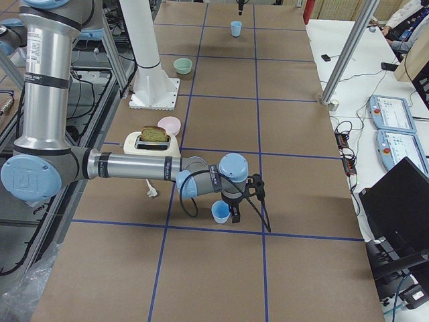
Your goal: Stack blue cups with both arms
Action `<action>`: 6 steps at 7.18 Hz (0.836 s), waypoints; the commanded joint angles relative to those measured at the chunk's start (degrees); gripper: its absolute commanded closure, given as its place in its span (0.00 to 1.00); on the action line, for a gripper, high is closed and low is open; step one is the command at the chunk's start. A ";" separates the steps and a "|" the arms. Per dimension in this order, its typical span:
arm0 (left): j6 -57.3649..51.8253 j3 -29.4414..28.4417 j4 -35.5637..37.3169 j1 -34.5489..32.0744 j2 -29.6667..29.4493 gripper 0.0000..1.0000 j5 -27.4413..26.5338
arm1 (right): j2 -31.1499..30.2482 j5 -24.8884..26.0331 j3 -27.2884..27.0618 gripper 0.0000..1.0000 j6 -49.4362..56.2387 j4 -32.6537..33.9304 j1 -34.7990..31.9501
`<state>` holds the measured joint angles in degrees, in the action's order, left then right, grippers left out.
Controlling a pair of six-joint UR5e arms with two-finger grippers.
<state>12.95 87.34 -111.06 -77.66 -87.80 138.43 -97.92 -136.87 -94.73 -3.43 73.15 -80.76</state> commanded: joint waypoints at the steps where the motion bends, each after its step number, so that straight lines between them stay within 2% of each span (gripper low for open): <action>1: 1.20 -0.15 -1.34 1.80 0.08 0.02 0.00 | -0.26 0.20 0.24 0.00 3.24 -1.07 0.51; 3: 1.20 -0.24 -1.44 2.24 0.09 0.04 0.00 | -0.35 -0.06 0.51 0.00 3.34 -1.96 0.51; 6: 1.02 -1.29 -2.66 4.70 0.44 0.12 0.09 | -0.26 -0.33 0.51 0.00 2.64 -1.87 0.60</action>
<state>14.00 86.71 -113.01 -74.07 -87.45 138.44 -98.21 -137.11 -94.22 -0.50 71.27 -80.18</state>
